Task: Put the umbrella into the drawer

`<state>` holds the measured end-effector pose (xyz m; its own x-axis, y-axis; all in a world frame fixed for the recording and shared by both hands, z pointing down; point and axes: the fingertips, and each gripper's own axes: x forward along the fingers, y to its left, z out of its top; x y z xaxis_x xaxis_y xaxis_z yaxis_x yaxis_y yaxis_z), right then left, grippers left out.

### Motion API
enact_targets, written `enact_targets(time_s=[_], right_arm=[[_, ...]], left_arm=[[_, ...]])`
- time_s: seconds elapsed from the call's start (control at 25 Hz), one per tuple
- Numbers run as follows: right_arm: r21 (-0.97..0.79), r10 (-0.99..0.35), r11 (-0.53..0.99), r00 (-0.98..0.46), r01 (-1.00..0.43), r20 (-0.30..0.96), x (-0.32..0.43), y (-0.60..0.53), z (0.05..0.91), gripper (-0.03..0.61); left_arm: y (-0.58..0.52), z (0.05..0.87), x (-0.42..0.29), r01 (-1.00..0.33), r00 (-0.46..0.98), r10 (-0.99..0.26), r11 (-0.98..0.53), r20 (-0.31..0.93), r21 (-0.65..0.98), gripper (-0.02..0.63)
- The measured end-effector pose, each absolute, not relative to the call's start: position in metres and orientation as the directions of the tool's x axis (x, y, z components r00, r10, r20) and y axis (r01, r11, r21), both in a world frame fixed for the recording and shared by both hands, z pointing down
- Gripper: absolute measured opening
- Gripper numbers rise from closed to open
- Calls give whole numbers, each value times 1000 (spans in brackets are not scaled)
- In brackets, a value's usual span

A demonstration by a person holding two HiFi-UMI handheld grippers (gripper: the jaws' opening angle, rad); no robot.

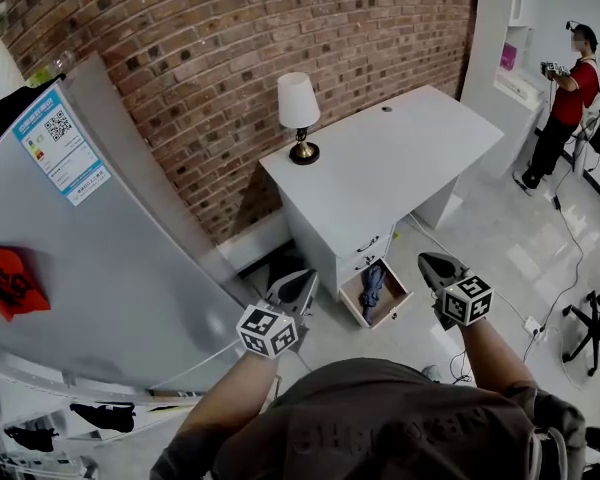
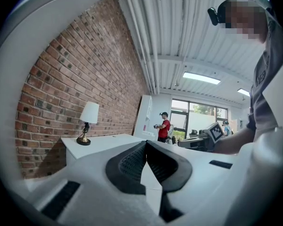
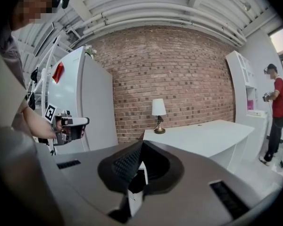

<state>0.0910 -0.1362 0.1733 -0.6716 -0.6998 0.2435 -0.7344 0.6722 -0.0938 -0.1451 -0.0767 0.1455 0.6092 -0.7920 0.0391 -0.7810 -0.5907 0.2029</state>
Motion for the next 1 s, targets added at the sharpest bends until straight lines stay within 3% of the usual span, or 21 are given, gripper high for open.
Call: enact_targets(time_s=[1.0], right_arm=[[-58,-667,722,-716,-689,208,75,-127,158,-9]], left_arm=[[-70,141,-138,-774,622,-783,-608,29,178,5]])
